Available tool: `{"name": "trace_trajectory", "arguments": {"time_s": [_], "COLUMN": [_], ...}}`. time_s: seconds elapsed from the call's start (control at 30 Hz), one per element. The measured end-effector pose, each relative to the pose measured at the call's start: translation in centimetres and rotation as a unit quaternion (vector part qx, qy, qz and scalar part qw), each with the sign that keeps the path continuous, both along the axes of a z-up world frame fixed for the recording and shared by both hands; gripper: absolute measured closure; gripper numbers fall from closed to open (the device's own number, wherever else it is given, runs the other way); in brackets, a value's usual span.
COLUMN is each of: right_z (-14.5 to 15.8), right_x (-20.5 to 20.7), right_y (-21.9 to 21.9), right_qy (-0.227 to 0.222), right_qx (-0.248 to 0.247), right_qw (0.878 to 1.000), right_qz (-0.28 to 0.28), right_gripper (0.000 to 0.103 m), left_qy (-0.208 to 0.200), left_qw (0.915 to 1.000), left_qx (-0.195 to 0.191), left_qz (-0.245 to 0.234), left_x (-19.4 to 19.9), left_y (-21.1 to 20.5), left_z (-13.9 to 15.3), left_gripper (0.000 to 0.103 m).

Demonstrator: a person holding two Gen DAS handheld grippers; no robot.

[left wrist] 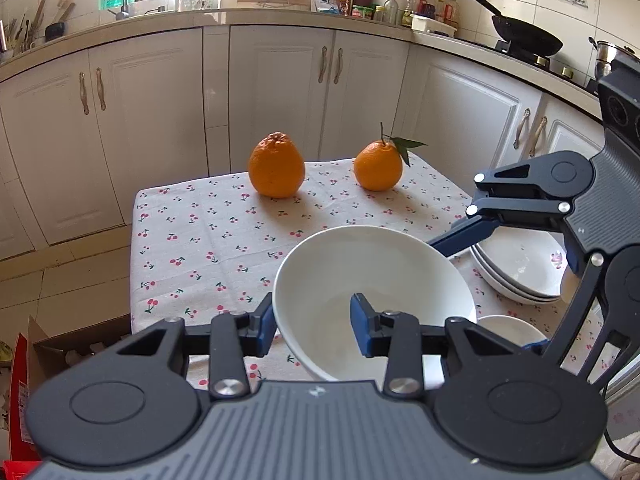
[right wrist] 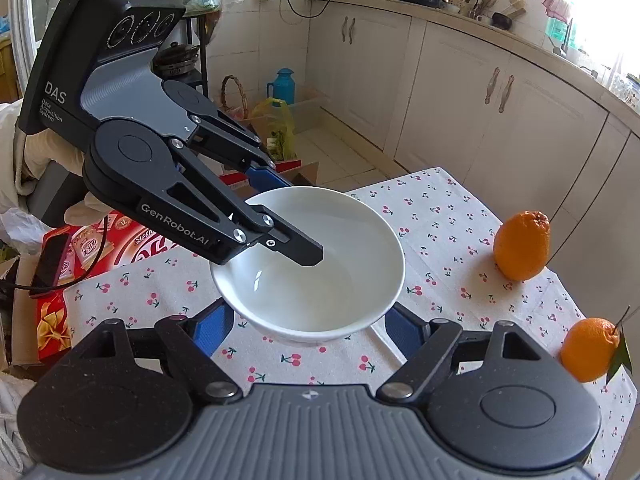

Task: Organize plates and bowls

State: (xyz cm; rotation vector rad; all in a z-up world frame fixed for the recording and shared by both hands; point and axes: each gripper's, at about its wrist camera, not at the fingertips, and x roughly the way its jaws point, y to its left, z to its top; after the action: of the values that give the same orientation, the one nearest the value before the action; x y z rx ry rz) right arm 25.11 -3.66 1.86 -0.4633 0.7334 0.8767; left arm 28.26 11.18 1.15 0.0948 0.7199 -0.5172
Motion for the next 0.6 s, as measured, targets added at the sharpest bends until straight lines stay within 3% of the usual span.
{"name": "trace_trajectory", "arguments": {"time_s": [0.6], "right_z": [0.7], "right_x": [-6.6], "right_y": [-6.3], "right_qy": [-0.007], "right_qx": [0.024], "right_qw": [0.999], "right_qz": [-0.028], "right_gripper": [0.017], "left_qy": [-0.008], "left_qw": [0.9996], "left_qx": [0.002], "left_qz": [-0.026], "left_x": [-5.5], "left_y": [-6.0], "left_z": [0.8], "left_gripper": [0.066]}}
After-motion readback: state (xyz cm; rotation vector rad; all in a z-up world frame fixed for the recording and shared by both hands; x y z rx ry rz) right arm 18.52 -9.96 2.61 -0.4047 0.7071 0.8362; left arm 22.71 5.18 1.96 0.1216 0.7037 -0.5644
